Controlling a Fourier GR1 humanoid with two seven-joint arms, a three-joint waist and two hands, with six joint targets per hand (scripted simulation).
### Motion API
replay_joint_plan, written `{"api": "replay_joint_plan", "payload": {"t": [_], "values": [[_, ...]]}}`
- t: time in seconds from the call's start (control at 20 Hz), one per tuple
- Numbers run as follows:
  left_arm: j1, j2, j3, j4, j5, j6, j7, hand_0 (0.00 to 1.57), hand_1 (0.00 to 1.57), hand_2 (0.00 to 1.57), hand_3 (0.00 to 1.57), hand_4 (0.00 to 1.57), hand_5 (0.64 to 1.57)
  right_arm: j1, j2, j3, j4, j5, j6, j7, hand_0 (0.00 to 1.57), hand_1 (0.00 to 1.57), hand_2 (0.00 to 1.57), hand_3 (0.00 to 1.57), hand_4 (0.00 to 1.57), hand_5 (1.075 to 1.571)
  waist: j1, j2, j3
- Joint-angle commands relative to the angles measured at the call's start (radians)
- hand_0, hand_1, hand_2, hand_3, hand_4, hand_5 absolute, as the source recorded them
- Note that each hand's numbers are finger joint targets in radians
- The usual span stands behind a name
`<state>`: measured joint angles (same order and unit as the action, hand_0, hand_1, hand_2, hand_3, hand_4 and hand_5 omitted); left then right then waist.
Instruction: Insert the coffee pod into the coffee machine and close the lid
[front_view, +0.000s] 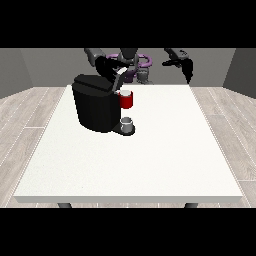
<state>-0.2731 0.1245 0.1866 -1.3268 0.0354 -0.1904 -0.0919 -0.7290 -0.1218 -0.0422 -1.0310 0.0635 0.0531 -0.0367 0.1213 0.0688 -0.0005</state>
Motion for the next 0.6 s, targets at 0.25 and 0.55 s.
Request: {"api": "replay_joint_plan", "payload": {"t": [0.25, 0.55], "values": [[-0.010, -0.015, -0.027, 0.019, -0.010, 0.022, -0.007, 0.00, 0.00, 0.00, 0.00, 0.18, 1.571, -0.091, -0.005, 0.024, 0.031, 0.066, 0.002, 0.005, 0.00, 0.00, 0.00, 0.00, 0.12, 1.571, 0.005, 0.008, 0.0004], [-0.007, 0.031, -0.010, -0.004, 0.022, -0.025, -0.026, 0.00, 0.00, 0.00, 0.00, 0.12, 1.571, -0.076, 0.041, 0.034, 0.042, 0.081, -0.010, -0.038, 0.00, 0.00, 0.00, 0.00, 0.12, 1.571, 0.016, -0.004, 0.0004]]}}
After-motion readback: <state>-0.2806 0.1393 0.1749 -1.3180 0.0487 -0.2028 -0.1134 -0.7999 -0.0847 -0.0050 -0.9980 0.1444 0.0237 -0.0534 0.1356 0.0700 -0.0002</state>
